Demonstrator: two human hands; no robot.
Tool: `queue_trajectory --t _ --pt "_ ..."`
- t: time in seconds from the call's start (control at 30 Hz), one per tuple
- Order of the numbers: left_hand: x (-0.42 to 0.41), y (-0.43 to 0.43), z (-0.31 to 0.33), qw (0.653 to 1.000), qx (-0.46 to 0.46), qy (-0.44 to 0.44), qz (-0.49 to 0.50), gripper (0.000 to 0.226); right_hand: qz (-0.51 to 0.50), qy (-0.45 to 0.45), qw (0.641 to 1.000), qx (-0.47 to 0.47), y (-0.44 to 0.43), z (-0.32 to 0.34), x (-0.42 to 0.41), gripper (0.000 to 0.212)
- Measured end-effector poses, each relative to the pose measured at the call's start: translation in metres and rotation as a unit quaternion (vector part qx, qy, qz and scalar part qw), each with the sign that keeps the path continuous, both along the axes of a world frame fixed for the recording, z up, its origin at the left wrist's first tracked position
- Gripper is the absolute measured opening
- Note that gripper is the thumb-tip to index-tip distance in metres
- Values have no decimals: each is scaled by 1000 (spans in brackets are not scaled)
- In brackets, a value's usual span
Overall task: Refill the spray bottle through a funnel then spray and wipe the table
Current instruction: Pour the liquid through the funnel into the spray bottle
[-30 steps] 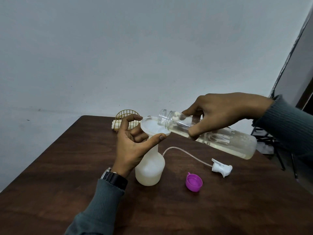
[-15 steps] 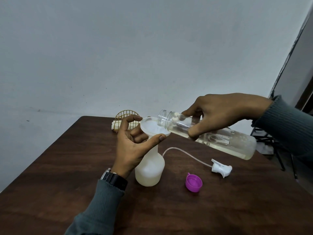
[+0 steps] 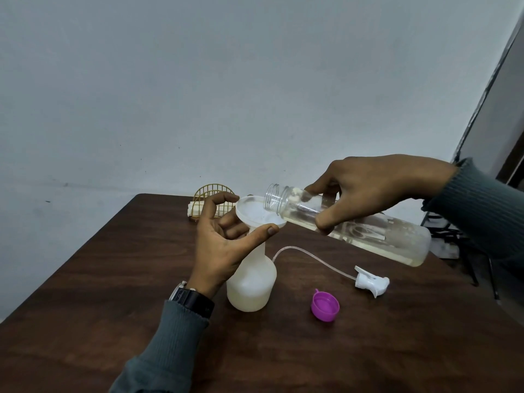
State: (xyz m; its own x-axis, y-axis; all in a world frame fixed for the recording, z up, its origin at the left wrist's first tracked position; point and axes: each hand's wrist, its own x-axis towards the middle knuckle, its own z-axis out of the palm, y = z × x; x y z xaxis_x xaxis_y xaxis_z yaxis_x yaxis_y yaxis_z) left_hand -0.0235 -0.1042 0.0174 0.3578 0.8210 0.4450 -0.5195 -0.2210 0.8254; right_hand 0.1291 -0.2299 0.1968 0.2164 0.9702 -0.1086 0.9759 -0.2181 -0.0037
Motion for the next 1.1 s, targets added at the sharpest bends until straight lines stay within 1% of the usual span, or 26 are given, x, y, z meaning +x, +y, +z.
queue_trajectory --t 0.17,0.47,1.1 --pt "0 -1 1 1000 -3 -4 1 83 1 -1 1000 1 1 0 1 54" --pt "-1 -2 1 1000 0 0 2 82 -1 -5 1000 -1 1 1 0 54" --pt "1 1 -1 1000 5 4 8 82 3 7 1000 -22 0 4 -4 45"
